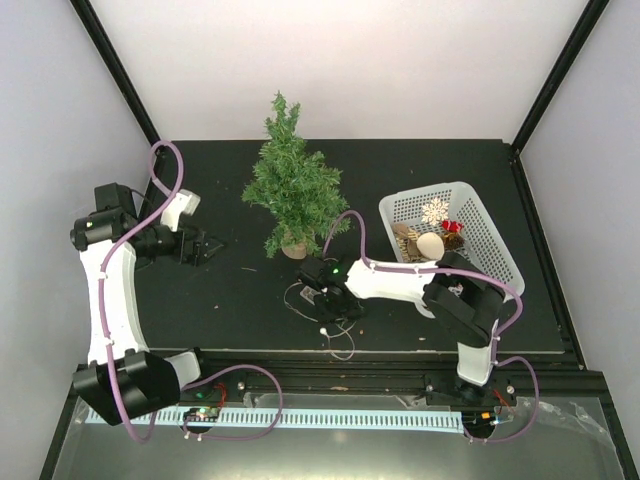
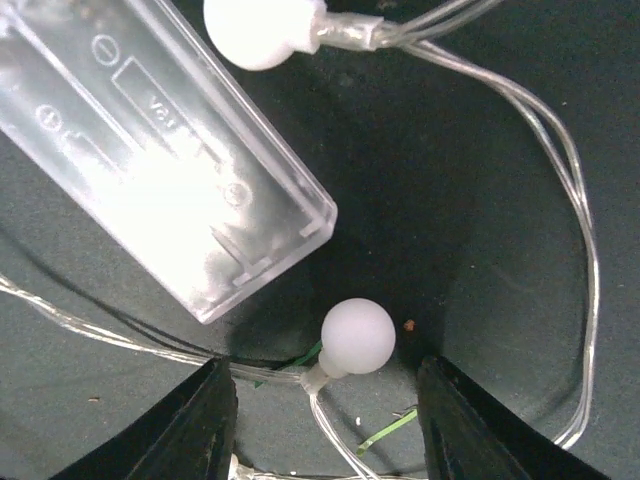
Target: Decorate the small christmas tree
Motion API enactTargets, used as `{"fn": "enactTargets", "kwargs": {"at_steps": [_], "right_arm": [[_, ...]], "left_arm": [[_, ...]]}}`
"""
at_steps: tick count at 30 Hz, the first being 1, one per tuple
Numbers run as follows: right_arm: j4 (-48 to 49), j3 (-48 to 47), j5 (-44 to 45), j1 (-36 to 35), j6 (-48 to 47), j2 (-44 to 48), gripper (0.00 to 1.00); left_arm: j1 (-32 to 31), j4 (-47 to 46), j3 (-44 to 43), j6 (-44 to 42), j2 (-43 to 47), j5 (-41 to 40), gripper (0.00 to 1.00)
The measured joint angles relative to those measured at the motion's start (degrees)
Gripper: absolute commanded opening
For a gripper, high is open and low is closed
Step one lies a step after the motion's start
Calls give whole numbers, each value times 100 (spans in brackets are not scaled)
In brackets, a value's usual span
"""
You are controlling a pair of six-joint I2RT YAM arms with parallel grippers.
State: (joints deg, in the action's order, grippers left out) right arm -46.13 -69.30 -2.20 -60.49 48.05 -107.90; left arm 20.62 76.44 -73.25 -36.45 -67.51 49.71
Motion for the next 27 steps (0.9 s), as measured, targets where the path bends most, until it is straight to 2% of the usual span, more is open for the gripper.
{"fn": "enactTargets", "kwargs": {"at_steps": [4, 10, 18, 23, 27], "right_arm": [[236, 236, -11, 4, 164, 155, 26], [597, 601, -85, 7, 374, 382, 2], [728, 1010, -87, -55, 476, 728, 1], [118, 1080, 136, -92, 472, 1318, 1], [-518, 625, 387, -92, 415, 2052, 1]], "left_arm": [[0, 76, 68, -96, 160, -44, 99], [0, 179, 87, -199, 407, -85, 99], [0, 229, 46, -267, 682, -39, 99], [0, 407, -227, -498, 780, 33, 99], [0, 634, -527, -802, 892, 197, 99]]}}
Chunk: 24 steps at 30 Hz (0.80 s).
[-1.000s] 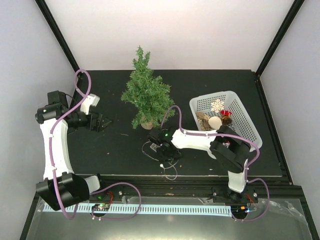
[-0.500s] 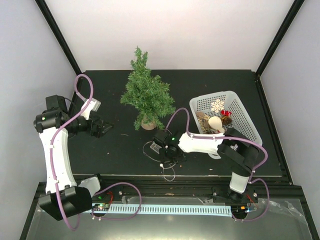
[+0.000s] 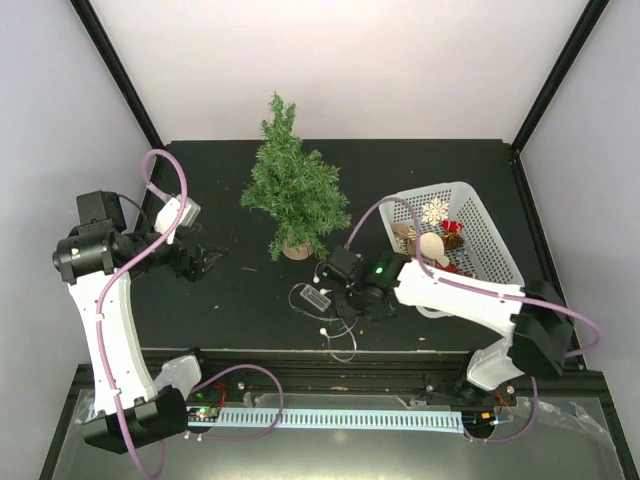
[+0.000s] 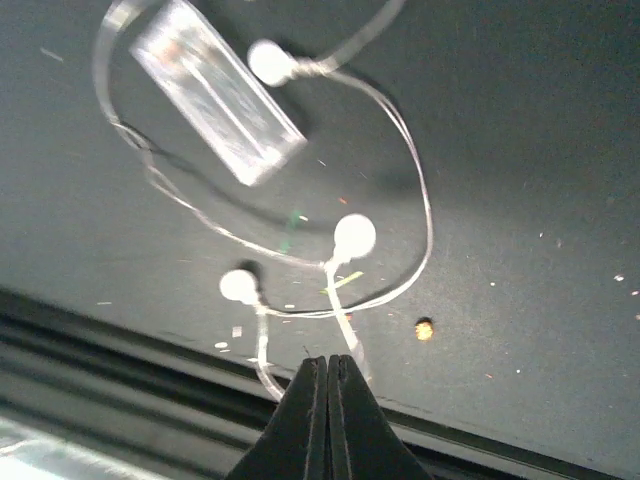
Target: Decorate the small christmas tree
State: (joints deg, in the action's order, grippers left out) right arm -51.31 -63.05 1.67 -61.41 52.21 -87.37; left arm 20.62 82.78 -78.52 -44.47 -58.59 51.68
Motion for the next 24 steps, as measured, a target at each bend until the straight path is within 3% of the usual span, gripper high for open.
{"fn": "enactTargets", "kwargs": {"at_steps": [9, 12, 13, 16, 17, 21, 24], "right_arm": [[-1217, -1851, 286, 0, -702, 898, 1], [-1362, -2020, 184, 0, -1010, 1038, 9], [-1379, -1939, 105, 0, -1088, 1056, 13], [-1331, -1248, -79, -13, -1217, 1019, 44], [-1296, -929, -144, -24, -1248, 992, 48], [-1167, 90, -264, -44, -1322, 942, 51], [-1088, 212, -273, -44, -1362, 813, 53]], "left_arm": [[-90, 400, -885, -297, 269, 533, 99], [-286, 398, -1126, -249, 407, 664, 99], [-363, 398, -1152, -240, 463, 688, 99], [-625, 413, -1158, -175, 691, 671, 99], [-702, 413, -1158, -140, 737, 623, 99], [-852, 382, -1176, 70, 761, 299, 99], [-876, 345, -1233, 323, 660, 153, 99]]}}
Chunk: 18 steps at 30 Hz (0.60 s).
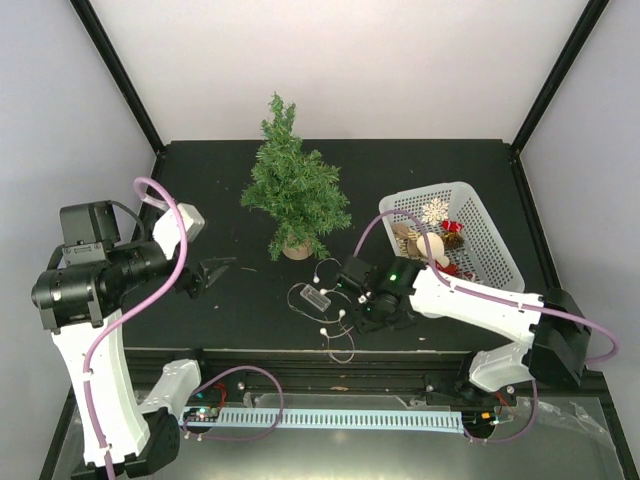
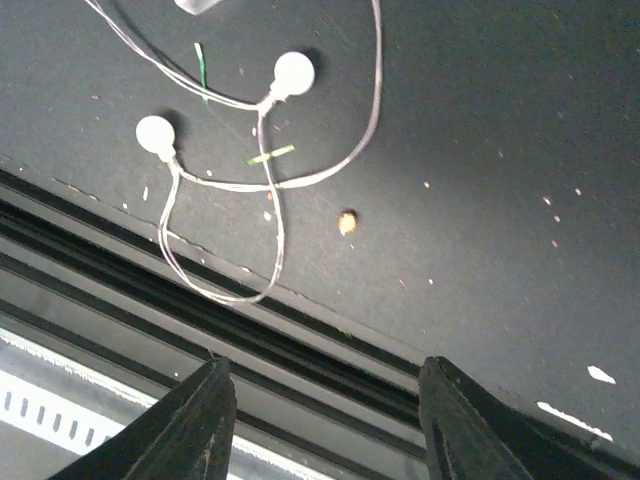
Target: Decorate the small christmas tree
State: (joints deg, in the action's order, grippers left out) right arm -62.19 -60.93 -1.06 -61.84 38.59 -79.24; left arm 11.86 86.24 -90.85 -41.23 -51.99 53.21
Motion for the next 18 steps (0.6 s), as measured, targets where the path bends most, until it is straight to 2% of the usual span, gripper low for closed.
{"fn": "enactTargets", "kwargs": {"at_steps": [5, 10, 18], "right_arm": [[382, -2, 44, 0, -129, -474, 53], [708, 17, -42, 0, -264, -1318, 53], [1038, 184, -107, 0, -271, -1436, 53]], "left_arm": [[0, -369, -7, 710, -125, -116, 99], [0, -702, 367, 1207, 87, -160, 99], [0, -828, 511, 1556, 131, -4, 99]]}}
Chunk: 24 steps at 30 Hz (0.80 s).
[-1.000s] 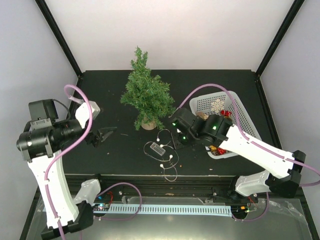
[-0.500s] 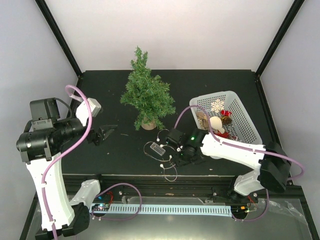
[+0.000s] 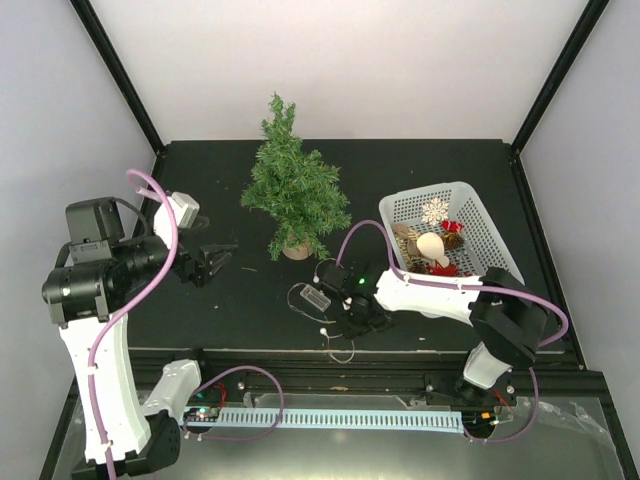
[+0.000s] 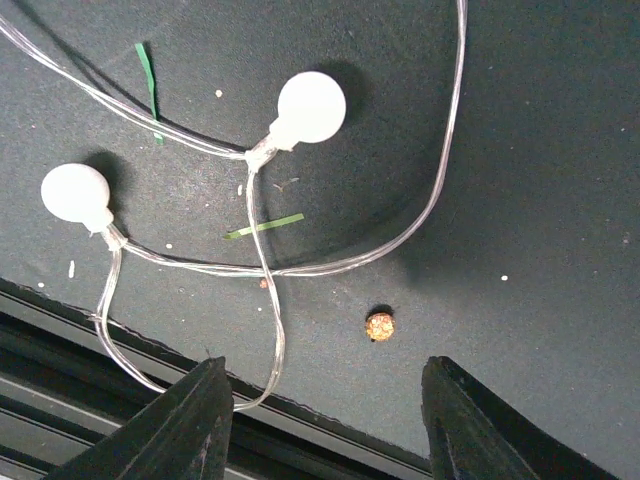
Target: Decorate the small christmas tree
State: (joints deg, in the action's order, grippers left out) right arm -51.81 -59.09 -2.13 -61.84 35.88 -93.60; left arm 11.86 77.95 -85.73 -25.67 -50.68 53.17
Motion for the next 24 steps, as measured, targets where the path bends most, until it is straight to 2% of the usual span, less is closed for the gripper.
{"fn": "enactTargets", "kwargs": {"at_steps": [9, 15, 20, 24], "right_arm": [[417, 358, -120, 0, 74, 116, 50], [802, 638, -284, 0, 181, 37, 41], [1014, 778, -372, 0, 310, 11, 39], [1143, 822, -431, 0, 450, 37, 29]], "left_arm": [[0, -299, 72, 330, -501, 105, 99], [0, -350, 243, 407, -413, 107, 99], [-44, -348, 343, 409, -372, 122, 99], [-208, -343, 341, 376, -461, 127, 99]]}}
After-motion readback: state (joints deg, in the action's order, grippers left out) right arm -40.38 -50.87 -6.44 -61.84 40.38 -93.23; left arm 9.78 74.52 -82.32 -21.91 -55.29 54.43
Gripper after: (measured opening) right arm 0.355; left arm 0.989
